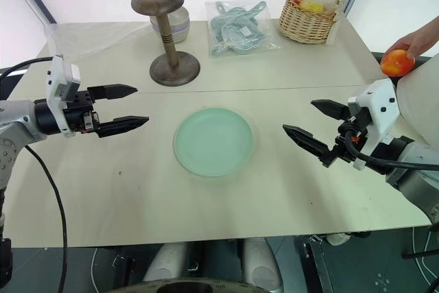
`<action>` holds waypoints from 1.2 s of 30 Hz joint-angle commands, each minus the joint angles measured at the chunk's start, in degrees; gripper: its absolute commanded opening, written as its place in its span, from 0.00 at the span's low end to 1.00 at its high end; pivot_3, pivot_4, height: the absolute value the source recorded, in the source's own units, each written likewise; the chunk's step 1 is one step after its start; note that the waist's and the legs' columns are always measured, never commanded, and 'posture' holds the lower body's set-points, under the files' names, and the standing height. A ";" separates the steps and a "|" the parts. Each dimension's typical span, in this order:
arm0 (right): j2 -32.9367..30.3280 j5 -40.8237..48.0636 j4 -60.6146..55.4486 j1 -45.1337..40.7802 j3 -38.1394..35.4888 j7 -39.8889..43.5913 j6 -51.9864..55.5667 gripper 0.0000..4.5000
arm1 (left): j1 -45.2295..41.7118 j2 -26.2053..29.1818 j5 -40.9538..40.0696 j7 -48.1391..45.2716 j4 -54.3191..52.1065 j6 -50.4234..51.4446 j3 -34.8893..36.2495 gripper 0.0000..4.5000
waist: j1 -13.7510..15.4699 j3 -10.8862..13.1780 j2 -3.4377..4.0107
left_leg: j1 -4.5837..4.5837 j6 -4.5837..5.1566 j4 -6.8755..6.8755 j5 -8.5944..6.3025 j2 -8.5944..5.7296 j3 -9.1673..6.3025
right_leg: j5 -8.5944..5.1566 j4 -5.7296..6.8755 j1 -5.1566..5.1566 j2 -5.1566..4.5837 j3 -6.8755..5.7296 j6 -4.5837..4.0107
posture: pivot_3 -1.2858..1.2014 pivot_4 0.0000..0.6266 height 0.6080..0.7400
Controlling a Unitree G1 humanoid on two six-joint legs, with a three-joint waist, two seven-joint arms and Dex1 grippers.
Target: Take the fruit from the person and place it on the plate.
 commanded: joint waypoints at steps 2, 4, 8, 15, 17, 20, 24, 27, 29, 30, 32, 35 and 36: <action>-0.19 0.97 -1.34 -0.17 -2.27 -0.58 -0.56 0.99 | -0.43 0.28 -0.31 0.03 -1.14 -0.88 1.18 1.00 | 0.01 0.00 0.00 | 0.00 0.00 0.00 0.00 0.00 0.00 | 0.00 -0.01 0.00 0.00 0.00 0.00 | 0.52 0.24 1.00; -0.19 1.22 -1.50 -0.19 -2.23 -0.84 -0.52 0.99 | -0.39 0.16 -0.33 0.08 -1.20 -0.92 1.12 1.00 | 0.00 0.00 0.00 | 0.00 0.00 0.00 0.00 0.00 0.00 | -0.01 -0.01 0.00 0.00 0.00 -0.01 | 0.52 0.24 1.00; -0.23 1.46 -1.44 -0.25 -2.23 -1.16 -0.46 0.99 | -0.35 -0.06 -0.29 0.20 -1.25 -1.00 1.02 1.00 | 0.00 0.00 0.00 | 0.00 0.00 0.00 0.00 0.00 0.00 | -0.02 -0.01 0.00 0.00 0.00 -0.03 | 0.52 0.24 1.00; 0.38 3.78 -1.35 -0.84 -2.43 -3.54 -0.05 0.99 | -0.18 -0.04 -0.32 0.13 -1.26 -0.99 1.13 1.00 | -0.01 0.01 0.00 | -0.01 0.00 -0.01 0.00 0.00 0.00 | -0.03 -0.02 0.00 -0.01 0.00 -0.05 | 0.52 0.24 1.00; 0.80 5.14 -1.18 -1.83 -2.54 -5.98 0.06 0.99 | -0.17 -0.02 -0.31 0.11 -1.25 -0.97 1.11 1.00 | -0.03 0.01 0.00 | -0.01 0.00 -0.01 0.00 0.00 0.00 | -0.03 -0.02 0.00 -0.01 0.00 -0.06 | 0.52 0.24 1.00; 1.48 7.03 -1.32 -3.24 -2.17 -11.23 0.57 0.99 | -0.30 -0.08 -0.20 0.04 -1.03 -1.10 0.97 1.00 | -0.02 0.03 -0.01 | -0.01 0.00 -0.01 0.00 0.01 0.00 | -0.07 -0.02 -0.01 -0.01 0.00 -0.12 | 0.52 0.24 1.00; 3.30 11.22 -1.51 -4.68 -0.85 -20.67 2.20 0.99 | -0.53 -0.50 -0.03 0.10 -0.85 -1.34 0.50 1.00 | -0.02 0.05 -0.04 | -0.04 0.00 -0.02 0.00 0.02 0.00 | -0.07 -0.03 -0.03 -0.01 0.00 -0.12 | 0.52 0.24 1.00; 4.22 15.29 -2.34 -5.70 0.09 -25.11 1.96 0.99 | -0.83 -0.80 0.12 0.03 -0.69 -1.51 0.10 1.00 | -0.01 0.06 -0.04 | -0.06 0.00 -0.02 0.00 0.02 0.01 | -0.07 -0.04 -0.05 -0.02 0.01 -0.12 | 0.52 0.24 1.00; 3.95 16.17 -2.67 -6.05 0.71 -26.55 1.94 0.99 | -1.06 -0.92 0.23 -0.11 -0.53 -1.58 -0.05 1.00 | -0.02 0.07 -0.05 | -0.07 0.00 -0.02 0.00 0.02 0.01 | -0.07 -0.04 -0.06 -0.02 0.01 -0.12 | 0.52 0.24 1.00; 3.78 16.46 -2.76 -6.10 0.95 -27.05 1.88 0.99 | -1.15 -0.96 0.29 -0.15 -0.47 -1.64 -0.11 1.00 | -0.02 0.07 -0.05 | -0.07 0.00 -0.03 0.00 0.02 0.01 | -0.07 -0.04 -0.06 -0.02 0.01 -0.12 | 0.52 0.24 1.00; 3.56 17.01 -2.86 -6.19 1.29 -27.74 1.63 0.99 | -1.22 -0.98 0.33 -0.26 -0.43 -1.73 -0.16 1.00 | -0.03 0.07 -0.05 | -0.07 0.00 -0.03 0.00 0.02 0.01 | -0.07 -0.05 -0.06 -0.02 0.01 -0.13 | 0.52 0.24 1.00; 3.37 17.23 -2.74 -6.37 1.88 -28.25 1.31 0.99 | -1.67 -1.22 0.68 0.06 -0.06 -2.23 -0.11 1.00 | -0.02 0.08 -0.05 | -0.07 0.01 -0.03 0.00 0.02 0.01 | -0.07 -0.06 -0.06 -0.02 0.01 -0.13 | 0.52 0.24 1.00; 3.37 16.99 -2.80 -6.32 2.16 -28.14 1.18 0.99 | -1.95 -1.38 0.56 0.42 0.10 -2.13 0.14 1.00 | -0.03 0.08 -0.05 | -0.07 0.01 -0.03 0.00 0.02 0.01 | -0.07 -0.06 -0.06 -0.02 0.01 -0.13 | 0.52 0.24 1.00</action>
